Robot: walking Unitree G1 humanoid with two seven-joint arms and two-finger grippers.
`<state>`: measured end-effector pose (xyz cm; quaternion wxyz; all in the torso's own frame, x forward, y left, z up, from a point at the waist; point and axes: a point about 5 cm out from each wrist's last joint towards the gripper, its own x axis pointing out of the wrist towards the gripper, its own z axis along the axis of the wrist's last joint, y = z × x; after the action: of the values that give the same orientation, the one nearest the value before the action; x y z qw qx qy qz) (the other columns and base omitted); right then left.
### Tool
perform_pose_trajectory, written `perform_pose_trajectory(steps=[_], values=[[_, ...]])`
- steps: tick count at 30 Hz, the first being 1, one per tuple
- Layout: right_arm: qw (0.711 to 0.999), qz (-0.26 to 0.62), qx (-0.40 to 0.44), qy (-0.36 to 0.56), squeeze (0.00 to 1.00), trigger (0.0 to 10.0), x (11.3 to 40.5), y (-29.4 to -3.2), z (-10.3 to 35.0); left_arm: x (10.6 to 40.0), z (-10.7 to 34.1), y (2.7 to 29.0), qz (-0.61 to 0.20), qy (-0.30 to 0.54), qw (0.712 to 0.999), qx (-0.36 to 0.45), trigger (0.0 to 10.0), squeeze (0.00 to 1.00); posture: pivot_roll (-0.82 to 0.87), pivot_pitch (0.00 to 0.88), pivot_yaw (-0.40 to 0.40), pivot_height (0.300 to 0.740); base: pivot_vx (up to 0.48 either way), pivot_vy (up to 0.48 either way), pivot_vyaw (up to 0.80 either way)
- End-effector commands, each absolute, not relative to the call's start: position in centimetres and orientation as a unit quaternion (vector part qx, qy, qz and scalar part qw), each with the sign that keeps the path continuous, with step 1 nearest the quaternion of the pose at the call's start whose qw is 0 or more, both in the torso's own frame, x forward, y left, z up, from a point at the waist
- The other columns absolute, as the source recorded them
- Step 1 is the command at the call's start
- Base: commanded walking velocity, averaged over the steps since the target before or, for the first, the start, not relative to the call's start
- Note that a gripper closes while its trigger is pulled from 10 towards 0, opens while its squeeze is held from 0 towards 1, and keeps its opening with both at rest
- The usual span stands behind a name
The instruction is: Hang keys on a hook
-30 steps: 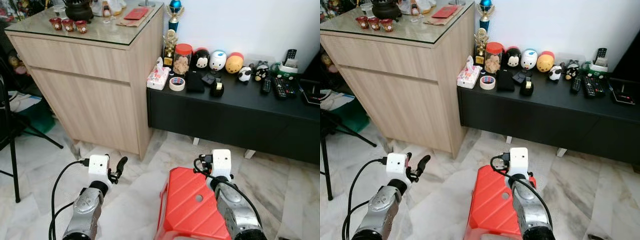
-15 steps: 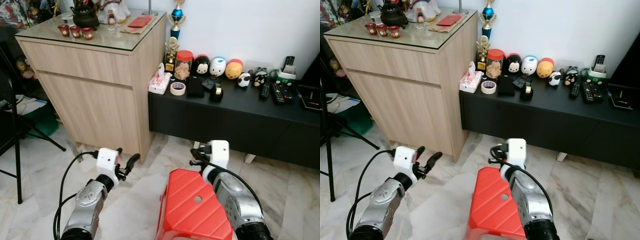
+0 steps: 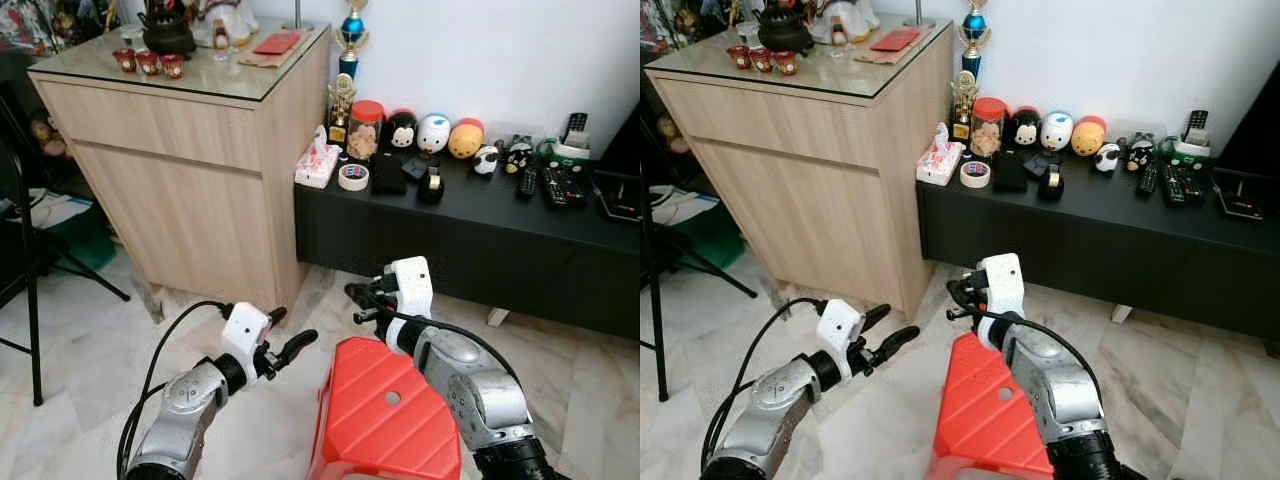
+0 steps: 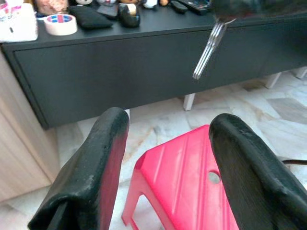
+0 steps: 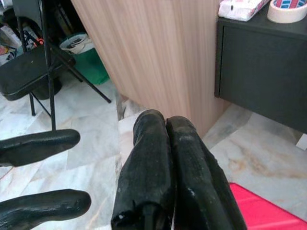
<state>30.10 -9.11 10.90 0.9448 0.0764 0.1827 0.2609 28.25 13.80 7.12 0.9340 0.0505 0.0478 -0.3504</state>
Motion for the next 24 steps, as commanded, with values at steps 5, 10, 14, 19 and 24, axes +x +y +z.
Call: perform_pose_trajectory(steps=[5,10,14,19,24], values=[[0.939,0.284,0.084,0.172,0.00,10.0,29.4,-8.4,12.9,27.5,7.6,13.0,-0.405,0.061,0.909,0.072,10.0,0.00,0.02,0.000,-0.057,0.740,0.000,0.000,0.00],[0.934,0.292,0.094,0.184,0.00,10.0,28.9,-8.3,13.2,27.2,7.8,12.4,-0.431,0.065,0.896,0.085,10.0,0.00,0.02,0.000,-0.060,0.740,0.000,0.000,0.00],[0.927,0.317,0.091,0.177,0.00,10.0,28.3,-7.9,14.2,27.1,8.1,12.2,-0.435,0.064,0.894,0.085,10.0,0.00,0.02,0.000,-0.062,0.740,0.000,0.000,0.00],[0.926,0.321,0.080,0.185,0.00,10.0,28.0,-8.0,14.2,27.1,8.2,12.1,-0.436,0.065,0.893,0.087,10.0,0.00,0.01,0.013,-0.068,0.740,0.000,0.000,0.00],[0.920,0.328,0.077,0.199,0.00,10.0,27.3,-8.0,14.2,27.1,8.3,12.0,-0.435,0.067,0.893,0.095,10.0,0.00,0.01,0.022,-0.071,0.740,0.000,0.000,0.00]])
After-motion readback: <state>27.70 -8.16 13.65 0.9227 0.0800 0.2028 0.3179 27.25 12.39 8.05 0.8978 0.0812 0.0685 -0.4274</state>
